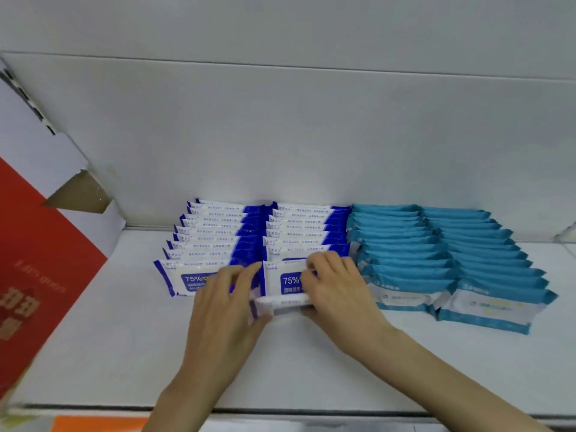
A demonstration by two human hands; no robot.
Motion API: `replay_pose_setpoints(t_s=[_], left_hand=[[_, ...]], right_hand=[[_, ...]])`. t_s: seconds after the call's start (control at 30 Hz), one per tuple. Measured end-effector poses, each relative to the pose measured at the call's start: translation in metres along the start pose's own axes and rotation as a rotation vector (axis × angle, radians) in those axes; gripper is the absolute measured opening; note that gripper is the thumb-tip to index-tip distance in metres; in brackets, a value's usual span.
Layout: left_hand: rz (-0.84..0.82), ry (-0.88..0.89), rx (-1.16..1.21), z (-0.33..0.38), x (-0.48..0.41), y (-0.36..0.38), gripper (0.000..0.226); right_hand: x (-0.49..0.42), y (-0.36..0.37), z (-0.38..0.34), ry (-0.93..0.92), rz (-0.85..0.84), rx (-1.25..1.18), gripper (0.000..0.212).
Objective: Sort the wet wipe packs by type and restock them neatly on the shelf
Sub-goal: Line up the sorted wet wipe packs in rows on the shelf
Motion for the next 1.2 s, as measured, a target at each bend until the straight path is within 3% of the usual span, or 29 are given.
replay_pose_setpoints(t_s=[0.13, 0.2, 0.27, 0.33, 0.43, 0.53, 0.63, 0.73, 0.9, 0.97, 1.2], left_hand=[[-0.122, 0.259, -0.251, 0.016, -0.046, 0.011, 0.113], [-0.313, 0.303, -0.345, 0.023, -0.062, 0.019, 0.122], [-0.468, 0.273, -0.386, 0.024, -0.072, 0.027, 0.122], [-0.513, 0.288, -0.447, 0.026, -0.077, 0.028, 0.122], [-0.401, 0.364, -0.43, 0.027, -0.073, 0.027, 0.117], [-0.218, 0.408, -0.331, 0.023, -0.072, 0.032, 0.087], [-0.149, 0.445, -0.292, 0.028, -0.077, 0.034, 0.084], [-0.18, 0.447, -0.305, 0.031, -0.085, 0.04, 0.104], [-0.463, 0.391, -0.455, 0.026, -0.103, 0.045, 0.131], [-0.509, 0.392, -0.485, 0.023, -0.107, 0.045, 0.132], [-0.419, 0.431, -0.445, 0.032, -0.116, 0.056, 0.137]], right_hand=[[-0.006, 0.006, 0.009, 0.068, -0.008, 0.022, 0.066], [-0.008, 0.01, 0.014, 0.102, -0.054, 0.006, 0.085], [-0.015, 0.01, 0.019, 0.112, -0.137, 0.043, 0.118], [-0.024, 0.009, 0.023, 0.109, -0.212, 0.064, 0.132], [-0.036, 0.011, 0.025, 0.145, -0.194, 0.113, 0.12], [-0.037, 0.015, 0.027, 0.176, -0.081, 0.128, 0.084], [-0.03, 0.017, 0.03, 0.21, -0.004, 0.115, 0.063], [-0.028, 0.021, 0.036, 0.238, -0.004, 0.08, 0.073], [-0.046, 0.017, 0.033, 0.206, -0.18, 0.036, 0.121], [-0.049, 0.019, 0.035, 0.19, -0.282, 0.019, 0.123], [-0.051, 0.021, 0.044, 0.192, -0.324, 0.121, 0.116]])
Point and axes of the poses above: each hand's wrist, its own x-axis away from the middle knuckle, its own y-axis out of the palm, z = x × y, the point moved 4 cm from there along -x, towards the middle knuckle, and after that the axes turned 8 degrees about z, right-handed, at the moved point
